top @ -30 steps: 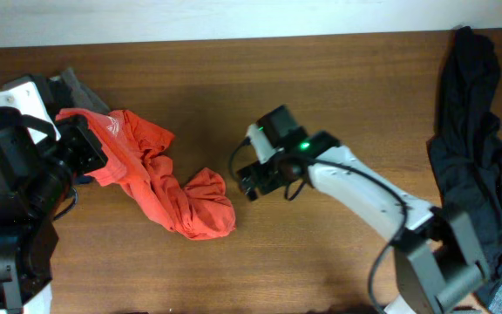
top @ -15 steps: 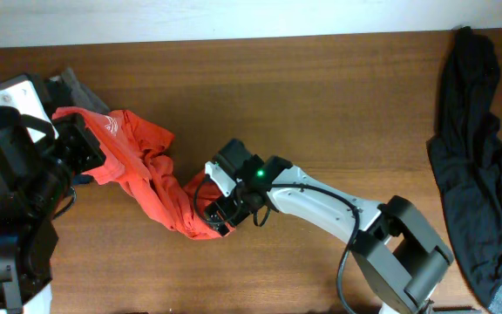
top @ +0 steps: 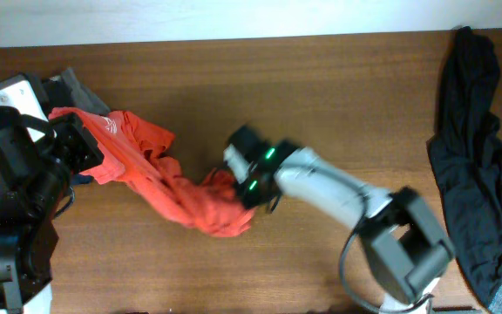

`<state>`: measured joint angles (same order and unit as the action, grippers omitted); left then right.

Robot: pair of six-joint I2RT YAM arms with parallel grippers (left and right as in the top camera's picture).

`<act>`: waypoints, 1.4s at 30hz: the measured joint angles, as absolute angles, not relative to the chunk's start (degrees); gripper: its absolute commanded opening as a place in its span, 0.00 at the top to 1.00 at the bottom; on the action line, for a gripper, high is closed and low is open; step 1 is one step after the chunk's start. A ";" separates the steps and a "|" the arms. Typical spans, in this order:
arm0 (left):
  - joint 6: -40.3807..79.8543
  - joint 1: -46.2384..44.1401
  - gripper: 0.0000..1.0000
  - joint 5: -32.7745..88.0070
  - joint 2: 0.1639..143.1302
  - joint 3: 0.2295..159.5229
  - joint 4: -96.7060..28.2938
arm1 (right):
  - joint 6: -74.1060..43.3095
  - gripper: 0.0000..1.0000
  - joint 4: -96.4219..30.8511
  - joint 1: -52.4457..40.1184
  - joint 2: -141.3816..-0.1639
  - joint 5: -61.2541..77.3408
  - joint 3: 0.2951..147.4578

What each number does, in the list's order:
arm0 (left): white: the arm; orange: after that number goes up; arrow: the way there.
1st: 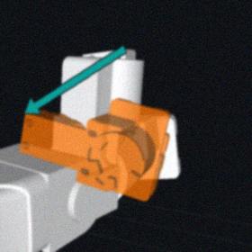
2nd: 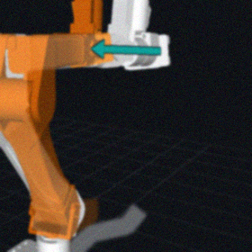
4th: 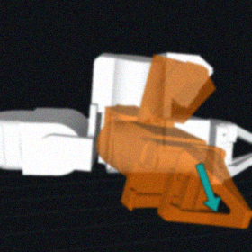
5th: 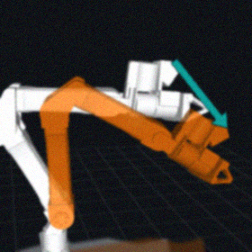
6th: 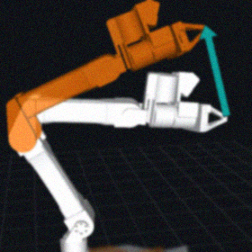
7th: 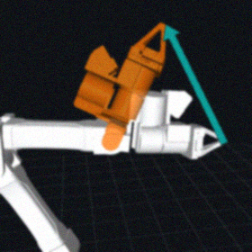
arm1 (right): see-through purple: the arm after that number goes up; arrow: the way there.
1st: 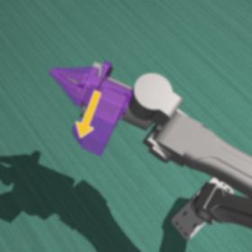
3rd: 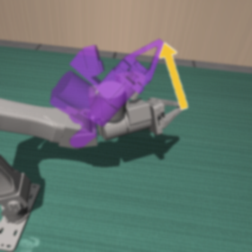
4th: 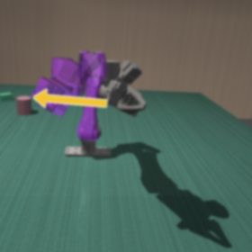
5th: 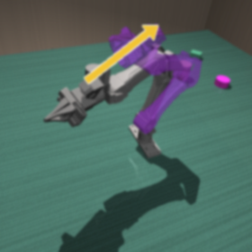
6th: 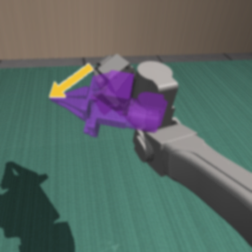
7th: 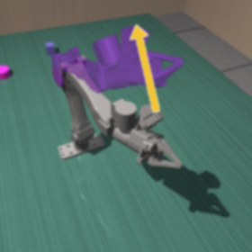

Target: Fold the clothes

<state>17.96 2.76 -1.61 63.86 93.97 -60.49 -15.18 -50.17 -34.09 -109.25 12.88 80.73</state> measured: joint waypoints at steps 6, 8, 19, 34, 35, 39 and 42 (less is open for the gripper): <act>17.52 2.76 0.99 -1.98 63.86 93.97 -60.45 | -18.74 0.65 -59.29 -11.18 -105.97 7.75 92.92; 17.52 2.76 0.99 -1.98 63.86 93.97 -60.47 | -19.25 0.63 -62.72 -4.71 -104.79 8.12 93.62; 17.52 2.76 0.99 -2.00 63.88 93.97 -60.47 | -11.31 0.46 -69.10 -0.84 -104.64 14.83 87.99; 17.52 2.76 1.00 -2.02 63.88 93.97 -60.71 | -1.10 0.30 -44.73 -28.73 -105.25 15.00 79.46; 17.52 2.76 0.99 -2.02 63.88 93.97 -60.75 | -0.89 0.30 -42.83 -30.26 -105.43 14.11 78.65; 17.52 2.76 0.99 -2.02 63.88 93.97 -60.90 | -0.78 0.30 -36.32 -34.09 -106.76 10.48 76.38; 17.52 2.76 1.00 -2.00 63.88 93.97 -60.99 | -0.80 0.31 -33.21 -35.05 -108.81 9.02 76.05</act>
<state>17.52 2.76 -2.00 63.88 93.97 -60.99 -0.80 -33.21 -35.05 -108.81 9.02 76.05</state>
